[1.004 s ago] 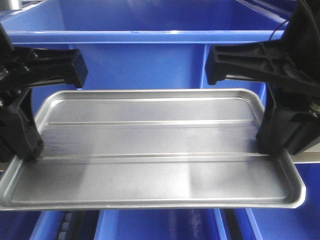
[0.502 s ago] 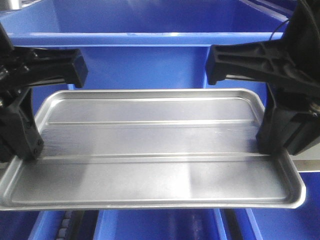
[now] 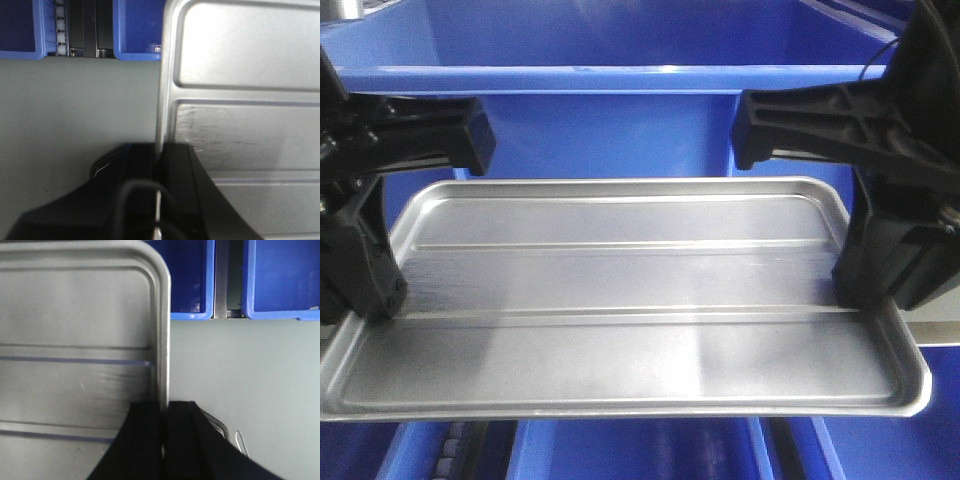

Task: Grab silver tray and place in blue box
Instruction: 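Carry the tray with both grippers up to the blue crate, then lower the tray with both grippers down into the blue crate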

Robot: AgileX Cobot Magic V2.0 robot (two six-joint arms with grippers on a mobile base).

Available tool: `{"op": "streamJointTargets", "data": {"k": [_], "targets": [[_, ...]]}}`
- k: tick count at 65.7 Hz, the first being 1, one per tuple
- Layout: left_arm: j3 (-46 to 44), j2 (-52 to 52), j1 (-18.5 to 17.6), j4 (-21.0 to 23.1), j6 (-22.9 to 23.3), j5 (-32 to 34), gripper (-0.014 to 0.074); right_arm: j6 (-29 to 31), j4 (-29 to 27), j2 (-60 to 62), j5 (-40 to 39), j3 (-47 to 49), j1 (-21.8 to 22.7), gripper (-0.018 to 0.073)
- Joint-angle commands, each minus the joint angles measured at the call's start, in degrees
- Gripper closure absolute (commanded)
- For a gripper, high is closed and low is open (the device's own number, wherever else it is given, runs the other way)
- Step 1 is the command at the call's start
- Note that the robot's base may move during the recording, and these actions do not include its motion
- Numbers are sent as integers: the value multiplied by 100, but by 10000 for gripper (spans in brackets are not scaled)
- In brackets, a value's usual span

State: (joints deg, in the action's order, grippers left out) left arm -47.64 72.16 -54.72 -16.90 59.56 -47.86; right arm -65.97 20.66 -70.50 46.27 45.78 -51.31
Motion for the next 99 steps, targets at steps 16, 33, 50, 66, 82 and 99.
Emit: {"op": "streamJointTargets", "data": {"k": [16,33,50,66,82,99], "targets": [[-168,-152,-36,-61,49,175,610,19,189,167,-303,136,-16,500],[-313,-192,-24,-53,39,144,610,37,-24,240,-72,282,-22,500],[-1236,-297,-24,-120,-544,-514,611,459,-43,491,511,1101,-22,500],[-2471,-199,151,-290,-1390,-571,612,1279,-43,388,486,2295,220,500],[-3856,514,1221,684,-2942,-506,612,2341,-521,-186,325,3535,786,500],[-5018,1467,2309,2258,-4388,-193,612,3454,-1407,-1286,72,4838,1498,500]]}}
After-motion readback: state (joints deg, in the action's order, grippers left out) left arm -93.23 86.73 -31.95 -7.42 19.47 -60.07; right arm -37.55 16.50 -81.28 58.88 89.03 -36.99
